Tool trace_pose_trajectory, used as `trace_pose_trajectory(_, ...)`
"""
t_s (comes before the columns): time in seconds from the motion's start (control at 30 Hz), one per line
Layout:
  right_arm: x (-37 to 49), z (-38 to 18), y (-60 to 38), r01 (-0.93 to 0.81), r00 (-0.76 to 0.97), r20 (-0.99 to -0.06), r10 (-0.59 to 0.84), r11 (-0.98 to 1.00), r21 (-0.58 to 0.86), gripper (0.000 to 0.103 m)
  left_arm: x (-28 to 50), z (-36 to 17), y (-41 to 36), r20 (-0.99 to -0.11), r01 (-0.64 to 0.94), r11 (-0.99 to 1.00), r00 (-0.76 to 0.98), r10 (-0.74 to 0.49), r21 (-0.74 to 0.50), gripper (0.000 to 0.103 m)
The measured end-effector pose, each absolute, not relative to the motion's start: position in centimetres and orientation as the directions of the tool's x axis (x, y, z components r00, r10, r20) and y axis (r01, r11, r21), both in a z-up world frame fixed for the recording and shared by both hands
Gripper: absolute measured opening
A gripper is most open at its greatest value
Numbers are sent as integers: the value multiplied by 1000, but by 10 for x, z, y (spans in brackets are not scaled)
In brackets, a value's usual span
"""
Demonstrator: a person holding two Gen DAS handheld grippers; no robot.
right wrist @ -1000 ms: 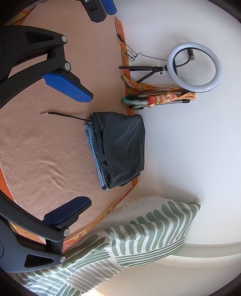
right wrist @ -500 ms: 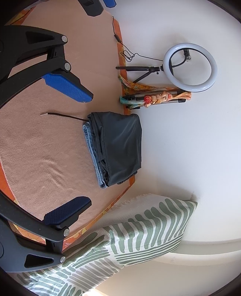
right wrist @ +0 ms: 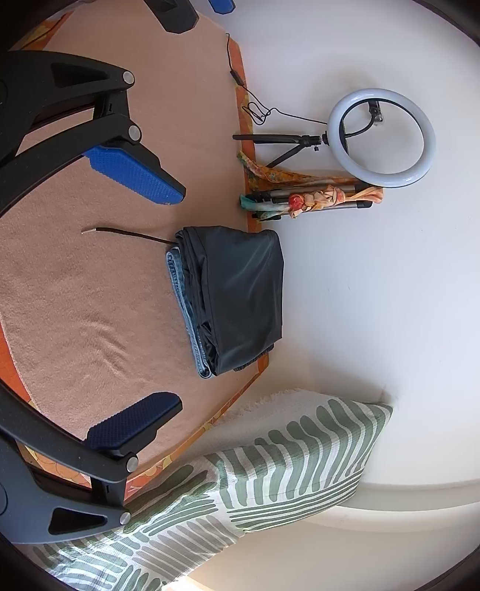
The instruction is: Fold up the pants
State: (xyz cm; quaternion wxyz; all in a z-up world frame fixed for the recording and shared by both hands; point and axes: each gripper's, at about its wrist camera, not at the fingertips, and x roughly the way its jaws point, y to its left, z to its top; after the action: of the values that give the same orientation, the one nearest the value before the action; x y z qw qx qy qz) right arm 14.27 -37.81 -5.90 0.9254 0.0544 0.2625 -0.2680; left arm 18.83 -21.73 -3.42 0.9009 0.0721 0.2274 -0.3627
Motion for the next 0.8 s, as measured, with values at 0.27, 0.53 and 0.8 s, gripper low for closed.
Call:
trace_pose_trajectory(0.27, 144, -60, -380, 523, 720, -518, -462, 852, -31, 103, 187, -35, -220, -467, 694, 720, 627, -623, -29, 102)
trace_pose_trajectory(0.53, 146, -60, -380, 516, 719, -523, -457, 856, -38, 103, 187, -36, -220, -471, 695, 718, 626, -622, -25, 102)
trace_pose_trajectory(0.8, 146, -60, -380, 517, 720, -522, -457, 856, -36, 103, 188, -37, -220, -476, 698, 715, 621, -623, -26, 102)
